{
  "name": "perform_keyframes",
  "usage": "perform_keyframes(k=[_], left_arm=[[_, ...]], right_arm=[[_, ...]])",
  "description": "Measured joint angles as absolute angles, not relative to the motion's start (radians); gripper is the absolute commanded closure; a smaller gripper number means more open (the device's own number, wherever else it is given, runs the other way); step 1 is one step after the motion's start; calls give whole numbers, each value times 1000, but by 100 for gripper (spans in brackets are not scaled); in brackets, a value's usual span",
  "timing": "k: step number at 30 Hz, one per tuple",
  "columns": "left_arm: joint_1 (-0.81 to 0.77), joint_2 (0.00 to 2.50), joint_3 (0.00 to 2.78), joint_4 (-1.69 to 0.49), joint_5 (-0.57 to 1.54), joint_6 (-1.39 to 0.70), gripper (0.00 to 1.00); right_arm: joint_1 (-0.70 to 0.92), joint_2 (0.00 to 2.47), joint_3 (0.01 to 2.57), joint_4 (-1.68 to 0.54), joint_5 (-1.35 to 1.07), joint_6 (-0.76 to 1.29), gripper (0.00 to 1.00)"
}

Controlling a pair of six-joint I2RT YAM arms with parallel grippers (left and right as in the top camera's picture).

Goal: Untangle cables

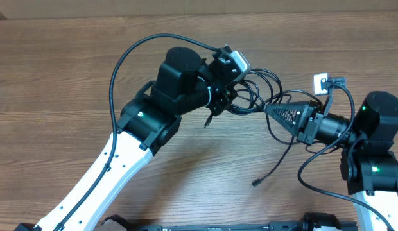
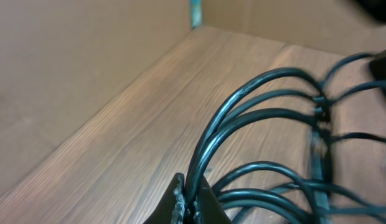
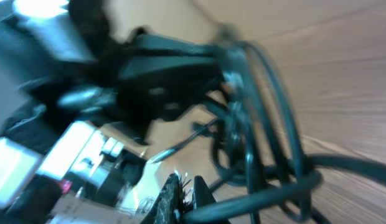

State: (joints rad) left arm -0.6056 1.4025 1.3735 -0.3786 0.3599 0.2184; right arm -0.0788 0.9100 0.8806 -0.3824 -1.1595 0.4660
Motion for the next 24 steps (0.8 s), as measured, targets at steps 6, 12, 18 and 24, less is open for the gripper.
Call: perform_keyframes(k=[6,12,18,24], left_arm=[[-612,1402,1374,-404,221,210,96],[-616,1402,1374,-404,93,176,96],[-612,1402,1374,-423,32,155,96],[-602,1402,1374,-424,15,130,96]], right_arm=[[-79,910,881,-314,-1335,448,96],[-79,910,881,-298,-1393,444,96],[-79,903,881,-238,-1460,444,96],[-79,880,881,-237,-1489,445,96]])
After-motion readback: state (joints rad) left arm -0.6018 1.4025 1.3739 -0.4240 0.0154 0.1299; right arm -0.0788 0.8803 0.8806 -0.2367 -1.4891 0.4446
